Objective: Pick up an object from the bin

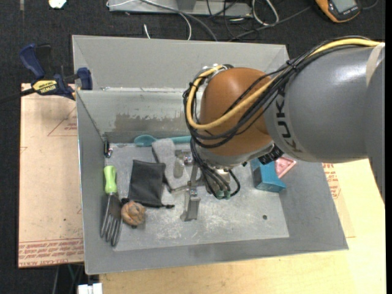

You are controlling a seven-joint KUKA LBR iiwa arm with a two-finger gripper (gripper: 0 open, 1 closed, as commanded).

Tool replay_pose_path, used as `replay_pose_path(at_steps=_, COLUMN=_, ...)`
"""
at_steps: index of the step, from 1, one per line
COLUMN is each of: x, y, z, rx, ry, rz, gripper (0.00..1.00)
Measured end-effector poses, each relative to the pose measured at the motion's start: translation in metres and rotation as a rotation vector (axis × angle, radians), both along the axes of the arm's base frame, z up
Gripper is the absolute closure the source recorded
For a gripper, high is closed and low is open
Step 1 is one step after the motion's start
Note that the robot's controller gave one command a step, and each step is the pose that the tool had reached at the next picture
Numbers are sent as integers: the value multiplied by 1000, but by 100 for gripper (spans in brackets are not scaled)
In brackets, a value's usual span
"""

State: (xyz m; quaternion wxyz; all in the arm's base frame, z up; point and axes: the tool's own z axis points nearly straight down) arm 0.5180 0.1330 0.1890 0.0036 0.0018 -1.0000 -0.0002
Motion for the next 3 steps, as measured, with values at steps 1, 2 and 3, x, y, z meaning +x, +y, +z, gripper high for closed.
replay_pose_path(at_steps=1, x=2, y=-1, z=4, rx=1, ry=-7, rz=-3, gripper=0)
replay_pose_path(at_steps=2, x=29, y=-6, z=-45, rx=3, ry=-14, rz=61, gripper=0)
replay_pose_path(at_steps=3, x=60, y=23, z=-115, rx=5, ry=-19, rz=19, gripper=0)
